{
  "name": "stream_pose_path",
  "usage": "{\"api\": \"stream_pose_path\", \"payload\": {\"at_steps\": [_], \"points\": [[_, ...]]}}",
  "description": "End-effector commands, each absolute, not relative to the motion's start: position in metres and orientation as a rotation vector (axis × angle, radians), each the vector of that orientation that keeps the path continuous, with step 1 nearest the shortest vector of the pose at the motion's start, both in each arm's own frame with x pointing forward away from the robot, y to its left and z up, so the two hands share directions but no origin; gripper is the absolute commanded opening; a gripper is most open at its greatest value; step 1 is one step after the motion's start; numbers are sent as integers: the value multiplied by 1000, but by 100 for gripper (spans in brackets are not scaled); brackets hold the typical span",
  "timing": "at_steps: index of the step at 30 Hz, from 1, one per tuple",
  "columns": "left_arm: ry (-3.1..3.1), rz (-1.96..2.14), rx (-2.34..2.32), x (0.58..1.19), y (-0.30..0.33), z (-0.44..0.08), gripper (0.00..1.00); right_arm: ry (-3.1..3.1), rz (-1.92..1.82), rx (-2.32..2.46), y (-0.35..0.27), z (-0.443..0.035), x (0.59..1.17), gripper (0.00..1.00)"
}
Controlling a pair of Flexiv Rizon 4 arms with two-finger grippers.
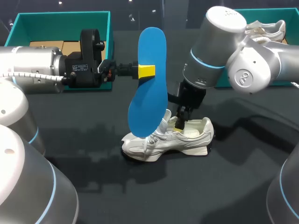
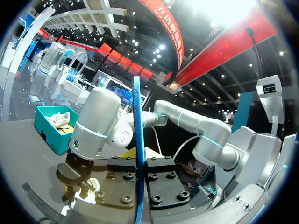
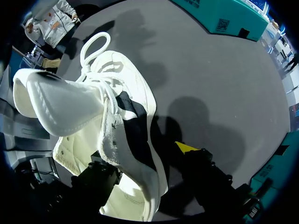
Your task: Take the shoe out of the shoebox, open the shoe tongue, remove and reinsert the insole, then place the shoe into the shoebox
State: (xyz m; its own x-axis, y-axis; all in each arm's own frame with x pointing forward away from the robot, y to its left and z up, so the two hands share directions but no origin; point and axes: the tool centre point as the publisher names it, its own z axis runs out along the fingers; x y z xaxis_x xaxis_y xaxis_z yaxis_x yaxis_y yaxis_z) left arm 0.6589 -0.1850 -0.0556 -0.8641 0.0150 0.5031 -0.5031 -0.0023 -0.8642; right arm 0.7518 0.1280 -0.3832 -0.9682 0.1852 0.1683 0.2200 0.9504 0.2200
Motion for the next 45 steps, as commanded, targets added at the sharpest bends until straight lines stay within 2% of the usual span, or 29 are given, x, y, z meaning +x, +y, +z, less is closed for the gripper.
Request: {"api": "stream_pose_path", "payload": {"at_steps": [1,4,6,7,9,27,36,40,45], "points": [[-1912,1928,505,659,-187,-57,0,-2950,-331,-307,135,-386,753,48],[-1912,1928,505,659,-187,-57,0,-2938,-322,-308,136,-387,750,46],[-1912,1928,505,659,-187,-57,0,-2930,-318,-308,137,-388,748,39],[-1912,1928,505,659,-187,-57,0,-2924,-317,-310,137,-389,747,33],[-1912,1928,505,659,-187,-57,0,-2916,-314,-313,137,-391,745,0],[-1912,1928,505,659,-187,-57,0,-2905,-279,-349,137,-378,726,0],[-1912,1928,505,659,-187,-57,0,-2952,-442,-596,129,-357,717,0],[-1912,1928,505,659,-187,-57,0,-2863,-677,-842,125,-349,714,0],[-1912,1928,505,659,-187,-57,0,-2852,-680,-865,125,-347,713,0]]}}
